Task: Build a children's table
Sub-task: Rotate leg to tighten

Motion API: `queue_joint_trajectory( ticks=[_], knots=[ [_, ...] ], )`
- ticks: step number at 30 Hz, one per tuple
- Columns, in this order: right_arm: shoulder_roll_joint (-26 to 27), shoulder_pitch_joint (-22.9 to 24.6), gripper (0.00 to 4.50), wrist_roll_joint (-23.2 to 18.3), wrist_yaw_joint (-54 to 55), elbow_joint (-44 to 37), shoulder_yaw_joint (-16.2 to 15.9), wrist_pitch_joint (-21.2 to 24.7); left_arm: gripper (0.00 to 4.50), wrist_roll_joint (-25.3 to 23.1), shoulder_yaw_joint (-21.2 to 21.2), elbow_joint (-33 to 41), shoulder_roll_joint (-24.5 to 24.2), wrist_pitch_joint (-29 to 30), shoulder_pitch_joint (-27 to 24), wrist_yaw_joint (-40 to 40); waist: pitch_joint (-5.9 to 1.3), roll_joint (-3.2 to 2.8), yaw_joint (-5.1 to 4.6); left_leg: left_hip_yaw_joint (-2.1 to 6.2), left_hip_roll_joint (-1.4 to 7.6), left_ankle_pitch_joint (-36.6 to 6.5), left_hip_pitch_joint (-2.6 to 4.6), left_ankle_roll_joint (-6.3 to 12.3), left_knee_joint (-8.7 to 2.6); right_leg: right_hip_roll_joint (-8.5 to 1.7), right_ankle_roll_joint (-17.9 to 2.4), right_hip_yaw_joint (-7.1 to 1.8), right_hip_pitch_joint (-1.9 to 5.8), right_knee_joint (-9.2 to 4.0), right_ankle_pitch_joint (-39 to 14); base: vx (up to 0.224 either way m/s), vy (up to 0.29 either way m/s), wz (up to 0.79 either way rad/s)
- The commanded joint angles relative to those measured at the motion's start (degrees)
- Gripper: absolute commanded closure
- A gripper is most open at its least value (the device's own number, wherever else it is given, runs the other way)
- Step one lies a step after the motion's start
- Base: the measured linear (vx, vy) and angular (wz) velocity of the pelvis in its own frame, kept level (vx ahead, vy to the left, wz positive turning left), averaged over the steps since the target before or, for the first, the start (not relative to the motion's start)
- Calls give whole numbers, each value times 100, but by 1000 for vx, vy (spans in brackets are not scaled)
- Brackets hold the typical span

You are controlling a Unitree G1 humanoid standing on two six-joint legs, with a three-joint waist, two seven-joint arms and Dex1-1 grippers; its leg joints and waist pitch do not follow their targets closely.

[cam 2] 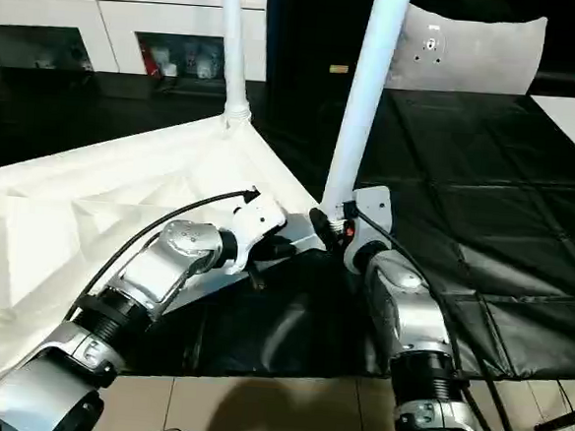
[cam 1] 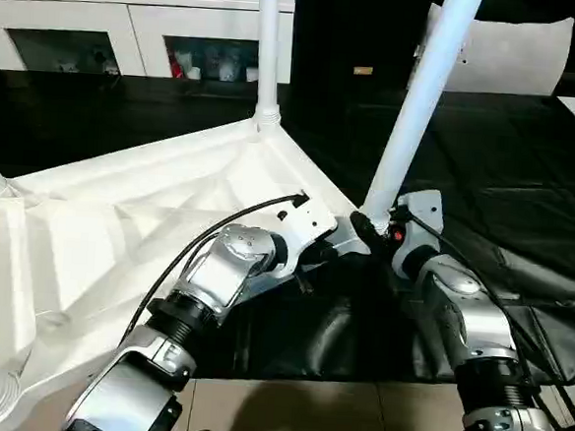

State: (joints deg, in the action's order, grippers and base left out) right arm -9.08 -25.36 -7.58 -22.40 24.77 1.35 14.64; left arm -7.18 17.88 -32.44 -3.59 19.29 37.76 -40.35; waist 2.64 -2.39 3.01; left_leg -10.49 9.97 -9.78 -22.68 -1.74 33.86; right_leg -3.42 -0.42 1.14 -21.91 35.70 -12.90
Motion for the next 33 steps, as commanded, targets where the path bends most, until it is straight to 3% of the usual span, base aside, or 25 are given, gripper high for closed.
queue_joint_trajectory(
  ticks=[1, 5, 7, 15, 19, 23, 27, 30, 33],
  knots=[
    [174, 136, 108, 18, -121, 215, -279, 165, 450, -112, 82, 164, -53, -114, 198, 71, -330, 44, 26, 145, 300, -1157, 139, 200, -401, -449, -1265, -176, 203, -498, -582, 0, 0, 0],
    [99, 147, 91, -19, -250, 147, -233, 52, 450, -206, 134, 69, -204, -207, 223, 67, -328, 57, 34, 144, 299, -1201, 142, 152, -406, -462, -1242, -188, 197, -499, -590, 0, 0, 0],
    [37, 167, 59, -24, -346, 85, -234, -18, 450, -225, 146, 32, -272, -263, 232, 16, -332, 54, 31, 145, 299, -1180, 137, 157, -405, -459, -1234, -187, 201, -494, -527, 0, 0, 0],
    [-518, 404, 2, -151, -1214, -302, -250, -389, 450, -366, 263, -262, -791, -690, 325, -424, -356, 49, 60, 139, 310, -969, 139, 294, -375, -455, -1276, -181, 217, -456, -114, 0, 0, 0],
    [-1037, 640, 2, -366, -2128, -673, -260, -551, 450, -303, 389, -435, -1152, -1101, 395, -1026, -378, 38, 80, 144, 313, -719, 122, 492, -349, -457, -1379, -161, 240, -402, 498, 0, 0, 0],
    [-1493, 764, 2, -531, -2856, -923, -291, -605, 450, -201, 647, -473, -1575, -1934, 317, -2081, -374, 36, 101, 145, 313, -761, 124, 570, -339, -469, -1446, -151, 244, -407, 489, 0, 0, 0],
    [-1764, 775, 2, -547, -3353, -1027, -442, -656, 450, -225, 795, -607, -1768, -2327, 348, -2548, -362, 19, 136, 117, 358, -1000, 179, 456, -358, -470, -1525, -155, 197, -416, 178, 0, 0, 0],
    [-1913, 738, 2, -533, -3670, -1063, -584, -675, 450, -160, 840, -645, -1827, -2538, 386, -2863, -368, 23, 234, 111, 364, -950, 180, 407, -354, -475, -1528, -154, 201, -396, 163, 0, 0, 0],
    [-2040, 642, 2, -289, -3978, -1047, -880, -981, 450, -100, 933, -643, -1867, -2812, 422, -3315, -369, 43, 260, 108, 360, -930, 164, 403, -353, -486, -1503, -153, 197, -384, 180, 0, 0, 0]
  ],
)
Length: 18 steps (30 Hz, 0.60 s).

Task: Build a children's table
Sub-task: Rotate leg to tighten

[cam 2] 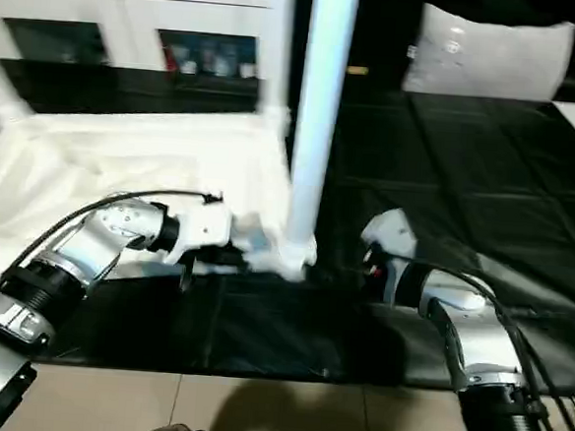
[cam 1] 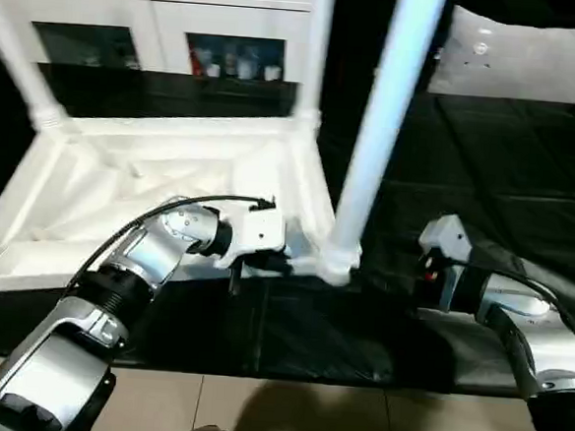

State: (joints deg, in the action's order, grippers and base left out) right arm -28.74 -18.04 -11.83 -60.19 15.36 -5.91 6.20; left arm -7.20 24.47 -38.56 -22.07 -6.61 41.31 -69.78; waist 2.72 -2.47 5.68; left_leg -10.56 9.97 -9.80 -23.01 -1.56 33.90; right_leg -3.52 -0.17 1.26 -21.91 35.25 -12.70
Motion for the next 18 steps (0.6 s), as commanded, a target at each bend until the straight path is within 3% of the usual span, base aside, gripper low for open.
queue_joint_trajectory(
  ticks=[1, 5, 6, 18],
  knots=[
    [-76, -93, 2, 143, -212, -107, -166, -142, 450, -98, 277, -32, -18, -230, 68, -383, -381, 50, -3, 113, 356, -912, 193, 383, -354, -476, -1520, -165, 203, -335, 154, 0, 0, 0],
    [-51, -187, 2, 154, -486, -34, -378, -83, 450, -56, 329, 22, 10, -386, 85, -629, -381, 43, 36, 113, 369, -937, 201, 396, -354, -481, -1520, -166, 191, -342, 50, 0, 0, 0],
    [-16, -239, 19, 68, -589, 14, -411, 34, 450, -18, 345, 90, 30, -381, 78, -742, -386, 64, 52, 111, 372, -928, 207, 403, -353, -475, -1533, -161, 193, -334, 70, 0, 0, 0],
    [79, -420, 119, -50, -916, 301, -529, 174, 450, -40, 367, 32, 50, -492, 95, -963, -405, 55, 136, 111, 369, -774, 196, 428, -332, -482, -1531, -153, 188, -295, 207, 0, 0, 0]
  ],
)
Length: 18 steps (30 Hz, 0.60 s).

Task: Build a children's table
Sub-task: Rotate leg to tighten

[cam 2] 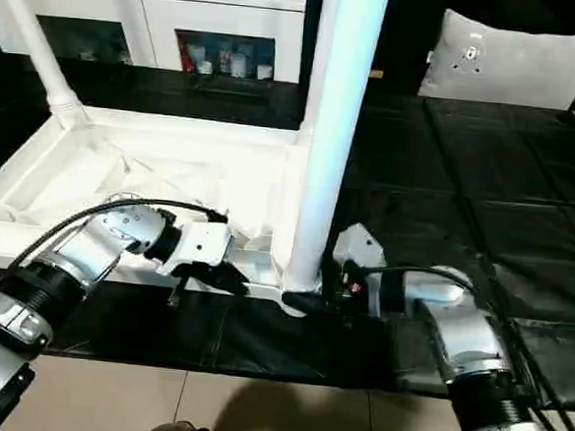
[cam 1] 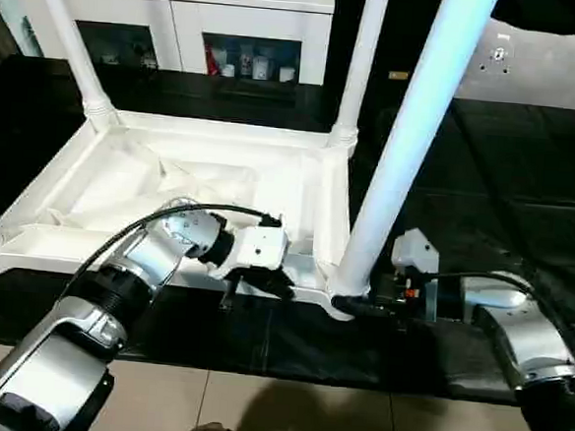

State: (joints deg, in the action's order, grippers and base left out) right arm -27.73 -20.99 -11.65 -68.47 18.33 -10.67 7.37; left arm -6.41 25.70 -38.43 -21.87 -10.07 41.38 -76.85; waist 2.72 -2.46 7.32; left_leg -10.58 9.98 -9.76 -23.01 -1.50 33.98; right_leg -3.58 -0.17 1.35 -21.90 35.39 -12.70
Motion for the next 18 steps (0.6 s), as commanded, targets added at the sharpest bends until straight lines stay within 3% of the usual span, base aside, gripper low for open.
queue_joint_trajectory(
  ticks=[1, 6, 11, 15, 18],
  knots=[
    [-20, -126, 119, -63, -101, 12, -60, 60, 450, -120, 242, 15, 28, -144, 88, -262, -405, 59, -30, 113, 369, -784, 199, 425, -340, -475, -1534, -160, 188, -308, 208, 0, 0, 0],
    [-8, -124, 168, -73, -120, 44, -58, 69, 450, -132, 240, -14, 30, -146, 89, -264, -410, 58, -22, 114, 365, -719, 193, 440, -331, -475, -1538, -160, 192, -299, 276, 0, 0, 0],
    [55, -3, 179, -132, -181, -48, -63, 173, 450, -136, 191, -48, 39, -66, 54, -209, -411, 45, -19, 115, 365, -745, 199, 432, -332, -471, -1542, -157, 191, -302, 222, 0, 0, 0],
    [176, 165, 180, -243, -60, -283, -63, 403, 450, -105, 35, -74, 175, 304, 45, 169, -412, 47, 23, 114, 370, -755, 205, 432, -329, -480, -1541, -161, 186, -310, 202, 0, 0, 0],
    [624, 241, 180, 102, 1138, -287, -45, 982, 450, 114, -294, 178, 564, 1111, -37, 855, -375, 41, 21, 114, 367, -925, 215, 296, -365, -471, -1513, -169, 152, -336, -165, 0, 0, 0]
  ],
)
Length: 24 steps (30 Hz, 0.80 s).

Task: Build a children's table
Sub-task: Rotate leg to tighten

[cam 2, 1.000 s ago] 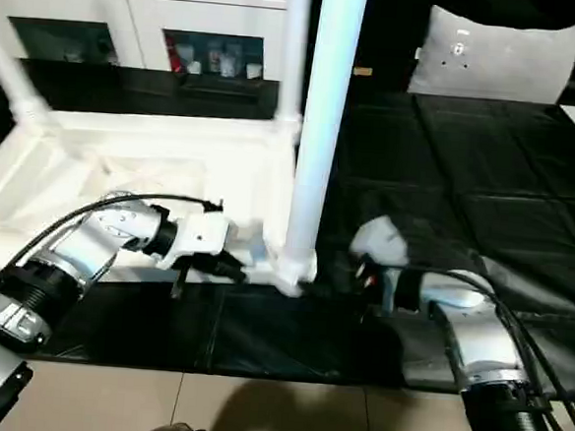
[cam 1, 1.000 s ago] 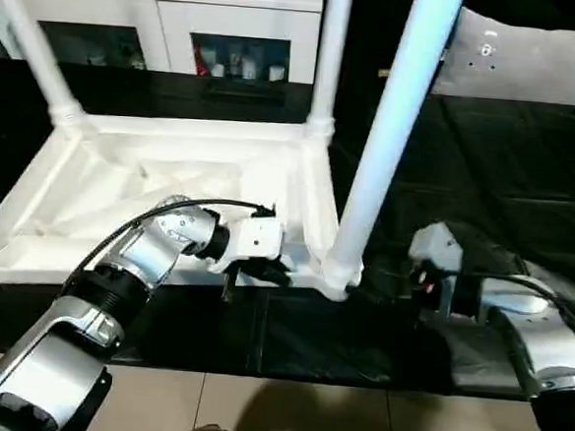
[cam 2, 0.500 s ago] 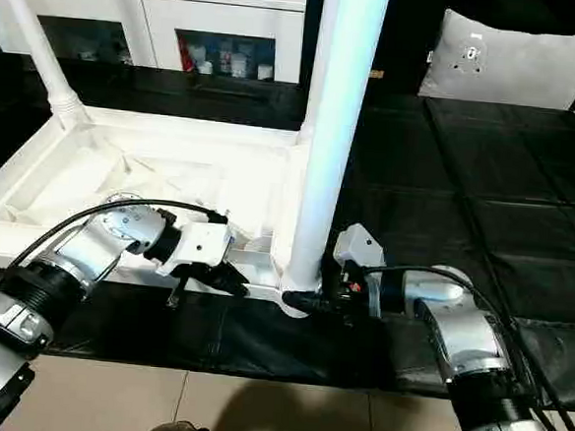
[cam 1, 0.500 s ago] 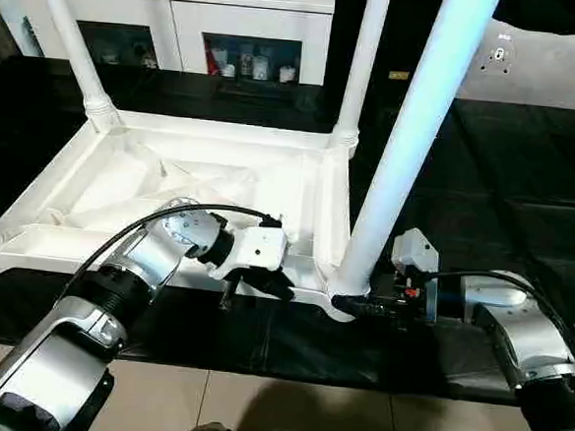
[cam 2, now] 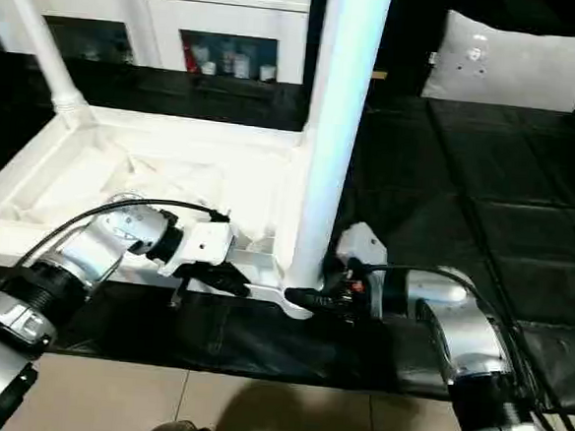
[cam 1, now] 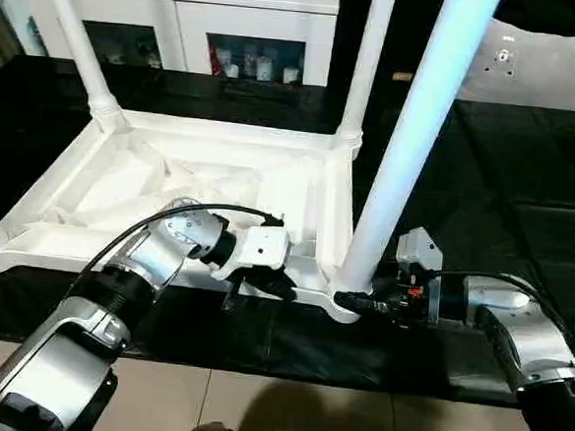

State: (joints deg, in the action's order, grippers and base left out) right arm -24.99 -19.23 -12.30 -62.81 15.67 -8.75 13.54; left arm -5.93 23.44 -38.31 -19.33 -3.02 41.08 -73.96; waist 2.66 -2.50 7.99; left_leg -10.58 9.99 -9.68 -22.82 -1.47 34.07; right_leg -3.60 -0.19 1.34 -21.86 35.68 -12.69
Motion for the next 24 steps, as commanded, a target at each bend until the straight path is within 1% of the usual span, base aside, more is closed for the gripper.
queue_joint_trajectory(
  ticks=[1, 2, 3, 4, 5, 6, 7, 8, 9, 10, 11, 12, 13, 14, 15, 16, 17, 18, 19, 20, 22, 24],
  knots=[
    [396, 53, 180, 204, 692, 12, -223, 407, 450, 75, -87, 197, 346, 479, -14, 627, -326, 58, -90, 125, 345, -1242, 193, 157, -408, -480, -1473, -173, 132, -417, -667, 0, 0, 0],
    [429, 44, 180, 232, 779, 37, -214, 437, 450, 82, -101, 219, 372, 532, -20, 671, -309, 65, -103, 134, 340, -1447, 206, 64, -427, -494, -1408, -179, 133, -449, -1053, 0, 0, 0],
    [592, -12, 180, 302, 1147, 152, -142, 522, 450, 123, -164, 319, 519, 749, -46, 871, -280, 68, -140, 147, 336, -1808, 254, -108, -450, -512, -1258, -200, 107, -513, -1771, 0, 0, 0],
    [744, -80, 180, 354, 1489, 280, -60, 595, 450, 171, -212, 415, 665, 964, -69, 1028, -258, 68, -168, 158, 331, -1985, 267, -167, -460, -520, -1190, -209, 87, -546, -2086, 0, 0, 0],
    [889, -138, 180, 407, 1825, 386, 33, 670, 450, 198, -263, 514, 810, 1162, -95, 1181, -233, 46, -242, 195, 329, -2207, 267, -310, -496, -523, -1086, -206, 86, -565, -2481, 0, 0, 0],
    [1090, -232, 180, 472, 2334, 557, 195, 753, 450, 203, -369, 602, 1049, 1444, -112, 1541, -231, 49, -308, 214, 319, -2409, 275, -407, -518, -508, -986, -194, 72, -587, -2703, 0, 0, 0],
    [1096, -235, 180, 474, 2350, 563, 201, 756, 450, 203, -373, 605, 1057, 1453, -112, 1553, -246, 55, -329, 230, 318, -2466, 296, -439, -519, -518, -957, -192, 64, -597, -2725, 0, 0, 0],
    [1305, -328, 180, 433, 2830, 700, 412, 800, 450, 150, -453, 580, 1307, 1644, -80, 1990, -253, 42, -377, 247, 316, -2490, 288, -437, -528, -515, -922, -190, 75, -609, -2625, 0, 0, 0],
    [1485, -410, 180, 371, 3229, 796, 599, 859, 450, 75, -520, 471, 1533, 1784, -10, 2431, -266, 46, -433, 245, 312, -2387, 240, -421, -552, -495, -964, -178, 106, -579, -2303, 0, 0, 0],
    [1555, -431, 180, 366, 3381, 797, 665, 912, 450, 34, -541, 449, 1612, 1865, 11, 2593, -281, 48, -452, 244, 308, -2325, 233, -410, -552, -489, -981, -168, 119, -573, -2131, 0, 0, 0],
    [1589, -445, 180, 397, 3478, 795, 687, 940, 450, -27, -538, 376, 1654, 1865, 51, 2725, -301, 48, -472, 222, 297, -2210, 244, -341, -542, -473, -1025, -156, 114, -582, -1806, 0, 0, 0],
    [1617, -448, 180, 441, 3555, 780, 689, 971, 450, -76, -544, 331, 1690, 1895, 83, 2857, -307, 62, -504, 204, 288, -2027, 210, -235, -534, -475, -1075, -159, 139, -575, -1476, 0, 0, 0],
    [1657, -434, 180, 462, 3548, 757, 660, 949, 450, -99, -581, 255, 1730, 1908, 143, 3012, -314, 69, -518, 184, 276, -1884, 183, -118, -518, -480, -1086, -152, 156, -581, -1332, 0, 0, 0],
    [1667, -428, 180, 470, 3551, 748, 653, 936, 450, -101, -591, 248, 1733, 1911, 155, 3037, -317, 76, -517, 172, 272, -1856, 190, -62, -506, -483, -1082, -153, 149, -593, -1344, 0, 0, 0],
    [1691, -415, 180, 500, 3587, 730, 644, 908, 450, -104, -611, 258, 1728, 1928, 173, 3067, -315, 90, -512, 149, 262, -1788, 189, 35, -478, -500, -1070, -162, 140, -617, -1444, 0, 0, 0],
    [1693, -414, 180, 502, 3591, 729, 644, 906, 450, -105, -613, 260, 1727, 1930, 174, 3068, -318, 88, -501, 144, 261, -1735, 191, 68, -468, -507, -1064, -169, 134, -625, -1478, 0, 0, 0],
    [1722, -391, 124, 431, 3536, 713, 685, 870, 450, -116, -616, 262, 1684, 1906, 184, 3044, -327, 88, -485, 137, 260, -1585, 175, 123, -459, -510, -1051, -167, 148, -624, -1447, 0, 0, 0],
    [1743, -369, 110, 393, 3522, 689, 729, 826, 450, -150, -608, 287, 1620, 1901, 180, 3015, -329, 64, -460, 128, 274, -1497, 188, 155, -458, -505, -1062, -166, 129, -624, -1370, 0, 0, 0],
    [1764, -362, 110, 375, 3539, 683, 758, 806, 450, -179, -609, 314, 1598, 1925, 172, 3025, -328, 65, -458, 129, 281, -1428, 168, 161, -466, -502, -1084, -153, 146, -608, -1269, 0, 0, 0],
    [1770, -360, 104, 370, 3544, 681, 767, 800, 450, -188, -609, 322, 1592, 1931, 170, 3027, -328, 60, -456, 130, 286, -1409, 166, 159, -469, -501, -1094, -150, 147, -603, -1222, 0, 0, 0],
    [1749, -327, 81, 332, 3492, 603, 783, 776, 450, -226, -605, 340, 1513, 1923, 151, 3028, -328, 49, -456, 126, 297, -1398, 181, 141, -472, -486, -1152, -137, 146, -591, -1093, 0, 0, 0],
    [1603, -261, 69, 263, 3247, 426, 802, 700, 450, -227, -543, 332, 1344, 1794, 128, 2896, -326, 40, -462, 130, 304, -1436, 175, 128, -483, -480, -1188, -129, 159, -576, -986, 0, 0, 0]
  ],
)
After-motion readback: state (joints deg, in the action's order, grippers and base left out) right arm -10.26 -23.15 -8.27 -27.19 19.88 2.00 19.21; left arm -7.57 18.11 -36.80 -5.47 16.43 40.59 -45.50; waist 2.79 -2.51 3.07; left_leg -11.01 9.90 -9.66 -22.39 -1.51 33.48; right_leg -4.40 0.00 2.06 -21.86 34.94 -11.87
